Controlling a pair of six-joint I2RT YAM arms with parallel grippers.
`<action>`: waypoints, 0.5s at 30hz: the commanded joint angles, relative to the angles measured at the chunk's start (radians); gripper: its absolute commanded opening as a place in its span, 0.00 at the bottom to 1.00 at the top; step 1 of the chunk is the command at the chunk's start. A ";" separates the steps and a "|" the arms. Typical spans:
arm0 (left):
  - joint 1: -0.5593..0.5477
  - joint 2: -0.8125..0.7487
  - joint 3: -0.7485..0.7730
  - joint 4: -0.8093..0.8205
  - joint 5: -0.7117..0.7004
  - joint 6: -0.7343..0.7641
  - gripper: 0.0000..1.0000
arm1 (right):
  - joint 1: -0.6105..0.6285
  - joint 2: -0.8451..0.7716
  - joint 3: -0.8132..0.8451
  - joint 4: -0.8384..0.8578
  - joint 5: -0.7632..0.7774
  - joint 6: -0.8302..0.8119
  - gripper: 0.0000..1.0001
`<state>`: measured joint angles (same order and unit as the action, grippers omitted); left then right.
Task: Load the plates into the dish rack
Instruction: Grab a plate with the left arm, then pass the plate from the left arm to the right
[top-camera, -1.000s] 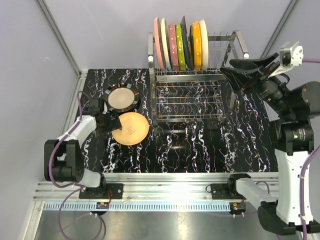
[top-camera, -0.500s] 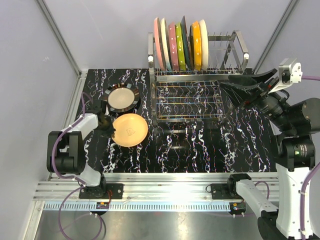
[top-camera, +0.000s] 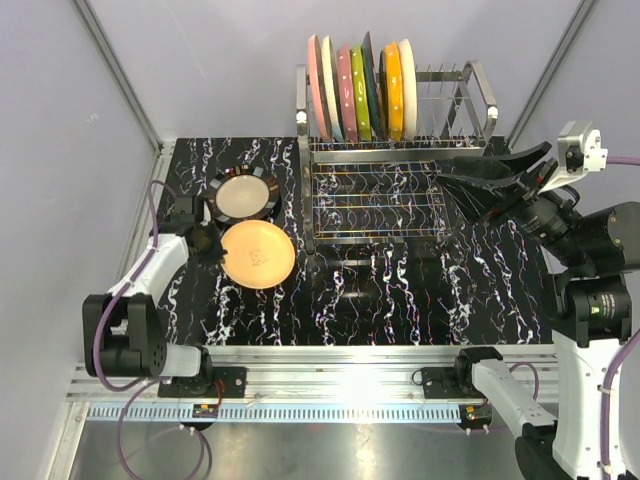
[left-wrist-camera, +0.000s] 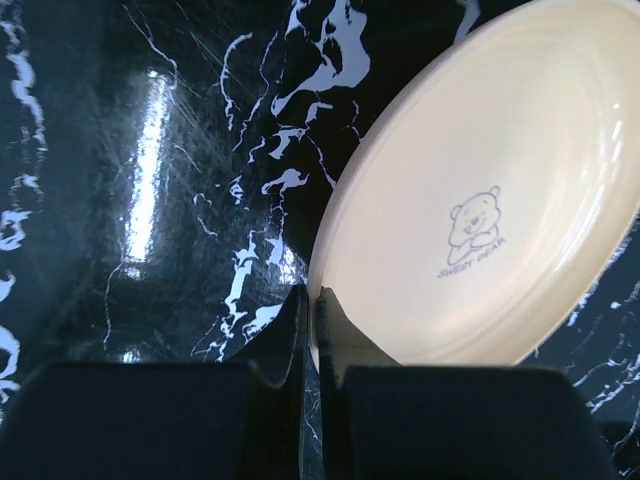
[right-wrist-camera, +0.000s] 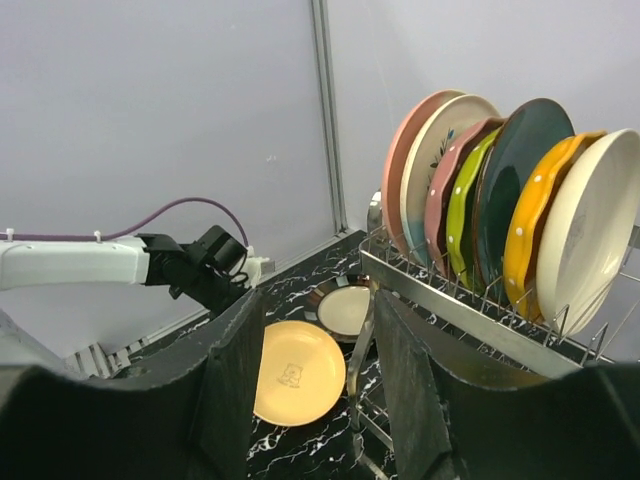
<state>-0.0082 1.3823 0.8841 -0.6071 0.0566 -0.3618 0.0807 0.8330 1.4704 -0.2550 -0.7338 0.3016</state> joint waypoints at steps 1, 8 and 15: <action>0.005 -0.107 0.015 0.004 -0.009 -0.041 0.00 | 0.005 0.026 0.005 0.066 -0.067 0.048 0.55; 0.007 -0.319 0.084 -0.032 0.014 -0.121 0.00 | 0.021 0.122 0.076 0.097 -0.085 0.071 0.55; 0.007 -0.459 0.185 -0.092 0.014 -0.170 0.00 | 0.146 0.256 0.203 0.002 -0.014 -0.031 0.57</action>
<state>-0.0055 0.9794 0.9997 -0.7036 0.0536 -0.4904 0.1646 1.0451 1.5902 -0.2146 -0.7856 0.3321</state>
